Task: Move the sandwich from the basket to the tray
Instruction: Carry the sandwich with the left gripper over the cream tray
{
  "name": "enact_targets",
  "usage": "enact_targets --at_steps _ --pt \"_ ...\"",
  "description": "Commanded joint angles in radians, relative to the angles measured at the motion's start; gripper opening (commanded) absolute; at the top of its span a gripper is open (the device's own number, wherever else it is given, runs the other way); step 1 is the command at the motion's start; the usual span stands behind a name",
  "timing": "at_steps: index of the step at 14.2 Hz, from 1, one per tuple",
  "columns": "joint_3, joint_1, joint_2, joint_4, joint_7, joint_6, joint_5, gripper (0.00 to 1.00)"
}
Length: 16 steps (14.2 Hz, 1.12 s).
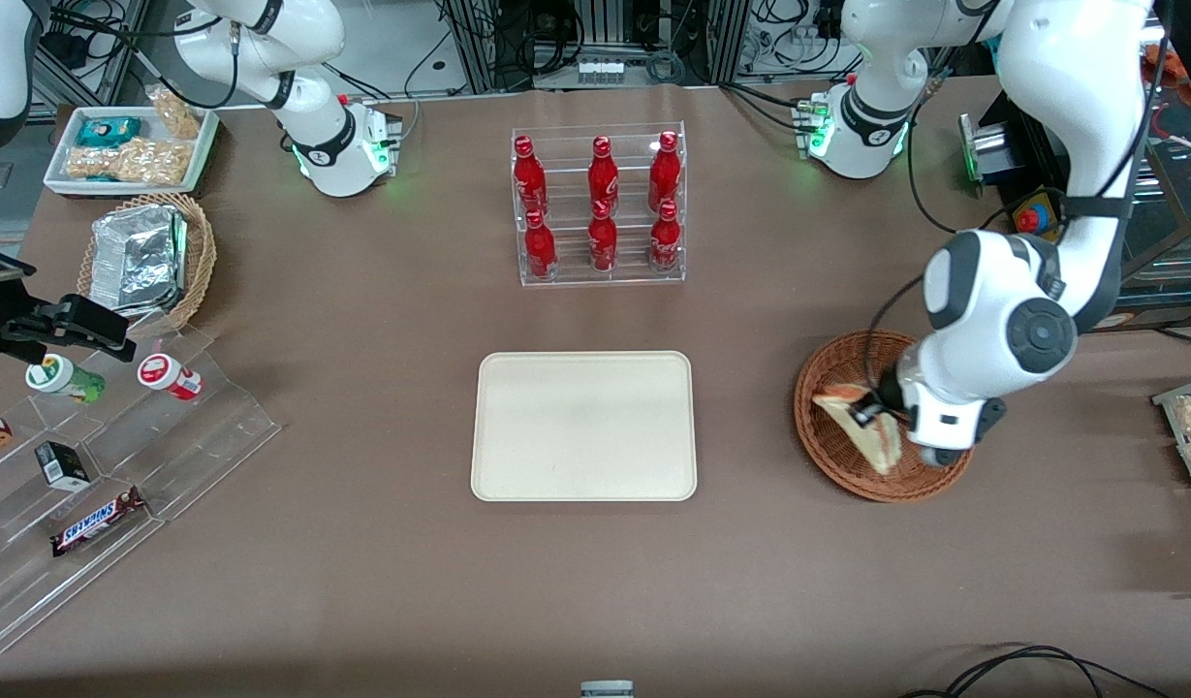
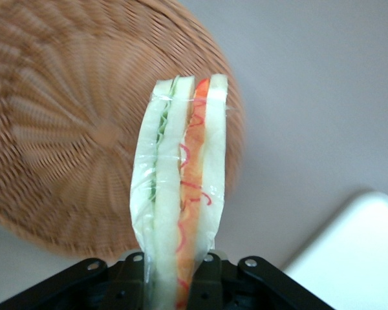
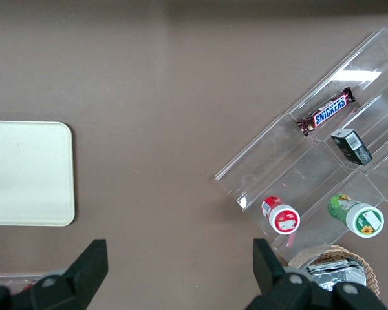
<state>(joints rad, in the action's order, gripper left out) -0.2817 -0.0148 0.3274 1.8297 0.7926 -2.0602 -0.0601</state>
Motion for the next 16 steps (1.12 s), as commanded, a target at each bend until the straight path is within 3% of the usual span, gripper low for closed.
enact_targets --at_steps 1,4,7,10,12,16 --pt "-0.135 0.004 0.019 -0.079 -0.021 0.069 0.112 0.03" --pt "-0.285 0.025 0.1 -0.121 -0.004 0.066 0.284 0.04" --pt "-0.283 0.217 0.264 -0.298 0.074 0.072 0.328 0.05" --pt "-0.248 0.384 0.424 -0.45 0.285 0.068 0.485 0.1" --pt "-0.249 0.427 0.498 -0.518 0.37 0.068 0.584 0.12" --pt "-0.249 0.454 0.544 -0.535 0.364 0.064 0.6 0.14"
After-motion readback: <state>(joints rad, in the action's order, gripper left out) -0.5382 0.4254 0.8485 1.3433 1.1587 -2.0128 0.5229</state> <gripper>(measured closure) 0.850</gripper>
